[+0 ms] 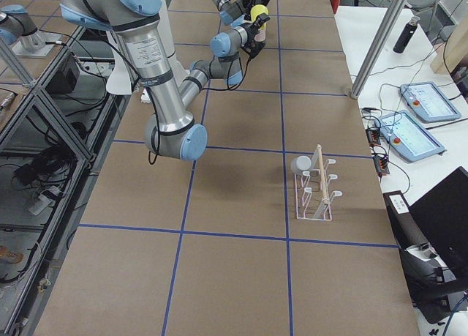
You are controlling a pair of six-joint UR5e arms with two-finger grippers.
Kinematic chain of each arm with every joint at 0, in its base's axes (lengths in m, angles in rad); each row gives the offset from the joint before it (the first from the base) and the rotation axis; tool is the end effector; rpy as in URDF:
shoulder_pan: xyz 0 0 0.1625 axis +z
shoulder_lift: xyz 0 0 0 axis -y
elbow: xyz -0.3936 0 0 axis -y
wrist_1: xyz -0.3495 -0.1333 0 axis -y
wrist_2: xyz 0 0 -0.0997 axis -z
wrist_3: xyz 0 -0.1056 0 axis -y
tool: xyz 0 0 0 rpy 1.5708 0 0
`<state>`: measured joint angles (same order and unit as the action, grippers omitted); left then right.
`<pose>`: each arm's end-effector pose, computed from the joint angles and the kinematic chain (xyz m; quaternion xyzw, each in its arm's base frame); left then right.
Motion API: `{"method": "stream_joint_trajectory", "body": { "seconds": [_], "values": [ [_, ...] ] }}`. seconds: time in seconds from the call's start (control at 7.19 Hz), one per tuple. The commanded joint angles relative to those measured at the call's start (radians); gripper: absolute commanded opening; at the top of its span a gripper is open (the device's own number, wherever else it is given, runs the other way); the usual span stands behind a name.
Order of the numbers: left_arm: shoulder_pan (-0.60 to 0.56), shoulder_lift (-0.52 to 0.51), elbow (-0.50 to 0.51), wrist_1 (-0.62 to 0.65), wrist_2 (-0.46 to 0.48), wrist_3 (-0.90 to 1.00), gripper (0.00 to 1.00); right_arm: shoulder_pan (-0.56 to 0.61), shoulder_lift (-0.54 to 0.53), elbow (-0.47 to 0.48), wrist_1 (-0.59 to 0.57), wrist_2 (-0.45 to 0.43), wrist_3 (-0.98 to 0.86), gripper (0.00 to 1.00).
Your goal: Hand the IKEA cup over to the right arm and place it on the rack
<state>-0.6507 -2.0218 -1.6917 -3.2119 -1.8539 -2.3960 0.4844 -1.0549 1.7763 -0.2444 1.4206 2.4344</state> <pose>0.3245 -0.3775 0.1870 -0.1401 0.8763 -0.2049 0.4128 -0.3762 -0.3665 0.1375 -0.1222 -0.8438 0.3737 0.3652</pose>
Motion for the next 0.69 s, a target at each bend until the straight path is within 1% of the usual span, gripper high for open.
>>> {"method": "stream_joint_trajectory", "body": {
  "seconds": [0.0,0.14,0.28,0.42,0.56],
  "values": [
    [0.000,-0.003,0.000,0.007,0.002,-0.005,1.00,0.000,0.001,0.003,0.000,-0.003,0.003,0.00],
    [-0.015,0.000,0.000,0.006,-0.001,0.009,1.00,0.008,0.000,0.006,0.002,-0.003,0.003,0.00],
    [-0.079,0.024,0.000,0.006,-0.017,0.012,1.00,0.022,-0.002,0.008,0.002,-0.003,0.000,0.00],
    [-0.174,0.053,0.004,0.006,-0.100,0.015,1.00,0.052,-0.008,0.008,0.001,0.000,-0.014,0.00],
    [-0.310,0.067,0.026,0.014,-0.234,0.026,1.00,0.083,-0.038,0.006,-0.007,0.011,-0.062,0.00]
  ]
}}
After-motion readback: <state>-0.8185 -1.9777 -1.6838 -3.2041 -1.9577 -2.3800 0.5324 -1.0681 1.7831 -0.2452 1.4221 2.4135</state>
